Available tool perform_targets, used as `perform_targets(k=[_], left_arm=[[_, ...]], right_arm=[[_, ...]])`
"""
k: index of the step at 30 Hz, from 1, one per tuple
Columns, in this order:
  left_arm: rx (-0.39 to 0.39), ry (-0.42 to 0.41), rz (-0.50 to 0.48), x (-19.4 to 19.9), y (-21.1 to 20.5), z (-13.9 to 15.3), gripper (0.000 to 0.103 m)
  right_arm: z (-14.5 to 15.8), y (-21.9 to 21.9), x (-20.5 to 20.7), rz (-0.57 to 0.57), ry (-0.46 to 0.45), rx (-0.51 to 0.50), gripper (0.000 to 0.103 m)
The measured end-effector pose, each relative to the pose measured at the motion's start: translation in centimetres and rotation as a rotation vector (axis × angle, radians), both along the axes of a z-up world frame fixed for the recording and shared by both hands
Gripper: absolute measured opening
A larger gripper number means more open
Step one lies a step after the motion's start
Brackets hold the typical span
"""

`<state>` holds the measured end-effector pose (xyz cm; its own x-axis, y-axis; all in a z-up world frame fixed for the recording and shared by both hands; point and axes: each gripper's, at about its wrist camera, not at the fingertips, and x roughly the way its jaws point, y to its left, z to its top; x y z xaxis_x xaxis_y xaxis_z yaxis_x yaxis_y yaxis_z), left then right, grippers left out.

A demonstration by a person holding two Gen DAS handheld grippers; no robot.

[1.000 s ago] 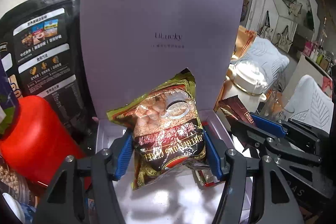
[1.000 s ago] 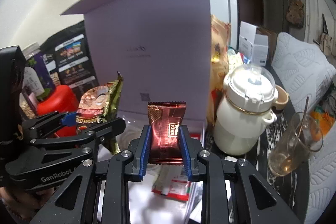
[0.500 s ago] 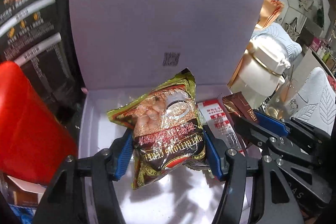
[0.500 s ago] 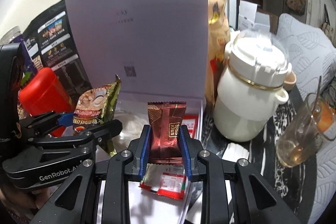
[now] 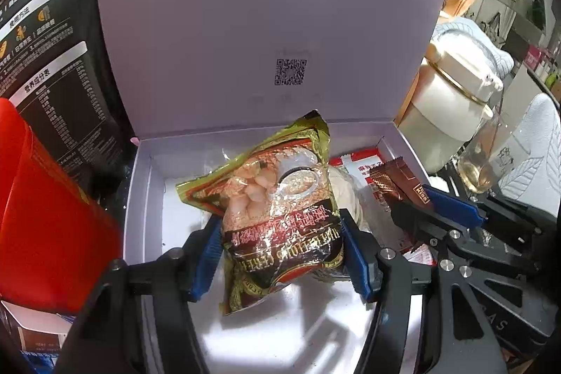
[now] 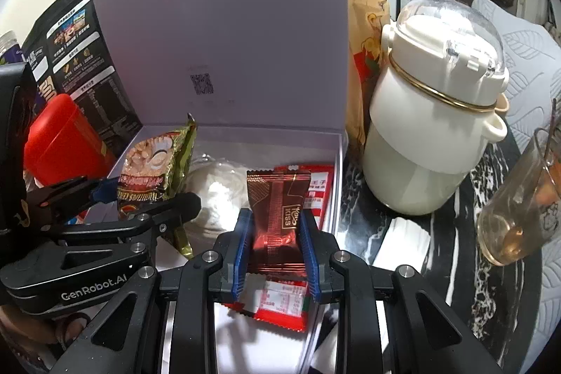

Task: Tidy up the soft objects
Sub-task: 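Lower the nut bag and dark red packet into the box and open both tools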

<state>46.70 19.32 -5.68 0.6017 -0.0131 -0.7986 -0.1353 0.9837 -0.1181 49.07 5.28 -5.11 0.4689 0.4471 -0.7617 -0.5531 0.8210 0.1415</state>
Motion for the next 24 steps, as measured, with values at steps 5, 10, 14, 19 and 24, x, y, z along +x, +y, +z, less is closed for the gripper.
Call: perform_targets(k=[5, 10, 14, 19, 24], left_arm=[[0.013, 0.011, -0.002, 0.1, -0.3, -0.2, 0.061], [-0.007, 0.002, 0.014, 0.1, -0.3, -0.2, 0.061], [-0.003, -0.002, 0.019, -0.2, 0.0, 0.0, 0.061], [0.006, 0.004, 0.025, -0.2, 0.0, 0.5, 0.061], [0.018, -0.02, 0.058, 0.0, 0.1, 1.2, 0.087]], right_arm=[[-0.5, -0.2, 0.4, -0.007, 0.025, -0.002, 0.028], [-0.4, -0.1, 0.4, -0.01, 0.02, -0.009, 0.028], [-0.3, -0.1, 0.2, -0.013, 0.015, -0.021, 0.028], [0.3, 0.3, -0.3, -0.013, -0.008, -0.024, 0.046], [1.3, 0.0, -0.7, -0.02, -0.039, -0.024, 0.047]])
